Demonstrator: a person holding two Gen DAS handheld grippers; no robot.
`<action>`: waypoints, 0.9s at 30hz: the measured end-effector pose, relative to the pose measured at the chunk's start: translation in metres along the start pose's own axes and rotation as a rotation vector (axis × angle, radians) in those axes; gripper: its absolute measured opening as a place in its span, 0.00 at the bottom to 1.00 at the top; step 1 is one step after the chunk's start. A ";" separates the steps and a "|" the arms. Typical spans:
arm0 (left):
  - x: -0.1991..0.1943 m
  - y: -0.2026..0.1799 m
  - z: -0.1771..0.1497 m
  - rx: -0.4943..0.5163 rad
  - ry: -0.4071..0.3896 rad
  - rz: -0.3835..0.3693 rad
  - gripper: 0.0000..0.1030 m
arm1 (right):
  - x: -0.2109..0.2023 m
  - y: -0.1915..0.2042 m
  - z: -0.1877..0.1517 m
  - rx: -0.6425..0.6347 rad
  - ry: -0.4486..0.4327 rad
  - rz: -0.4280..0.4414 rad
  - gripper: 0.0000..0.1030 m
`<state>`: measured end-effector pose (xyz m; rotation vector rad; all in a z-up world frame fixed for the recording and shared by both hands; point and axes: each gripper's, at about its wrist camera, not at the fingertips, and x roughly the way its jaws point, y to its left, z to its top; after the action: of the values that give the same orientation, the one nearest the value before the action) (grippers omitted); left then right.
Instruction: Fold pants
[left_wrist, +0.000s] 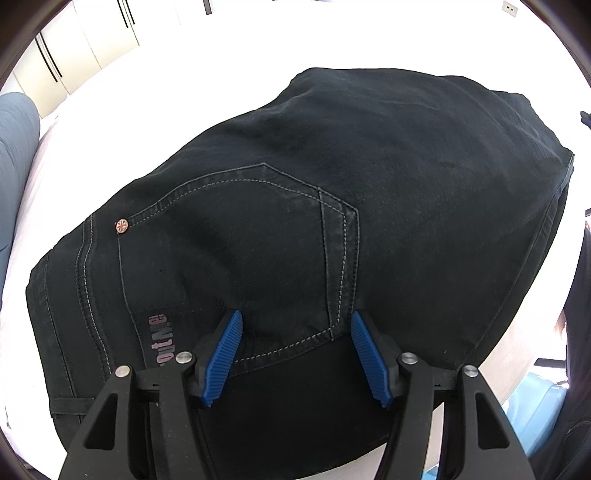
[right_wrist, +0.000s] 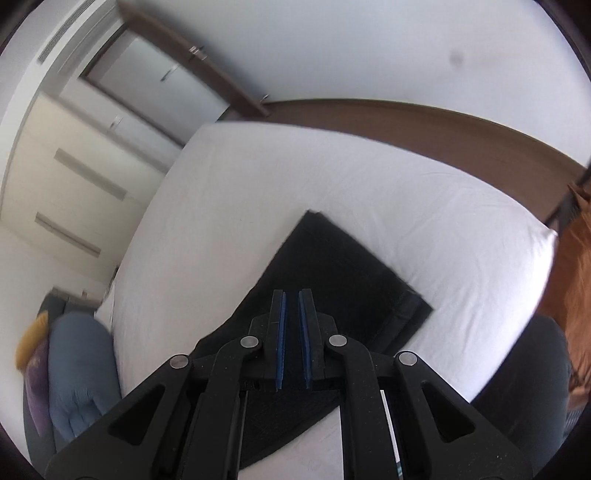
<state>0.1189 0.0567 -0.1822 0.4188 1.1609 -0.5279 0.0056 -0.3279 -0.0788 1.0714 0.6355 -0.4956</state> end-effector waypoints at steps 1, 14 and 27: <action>0.000 0.001 0.001 0.000 0.000 0.002 0.63 | 0.012 0.008 0.001 -0.044 0.085 0.080 0.08; -0.005 -0.006 -0.009 -0.050 -0.025 0.032 0.64 | 0.243 0.101 -0.069 -0.088 0.527 0.329 0.08; -0.001 -0.001 -0.013 -0.075 -0.048 0.035 0.65 | 0.135 -0.111 0.057 0.305 -0.053 0.138 0.00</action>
<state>0.1083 0.0638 -0.1855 0.3598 1.1215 -0.4605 0.0438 -0.4336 -0.2239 1.3758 0.4429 -0.5095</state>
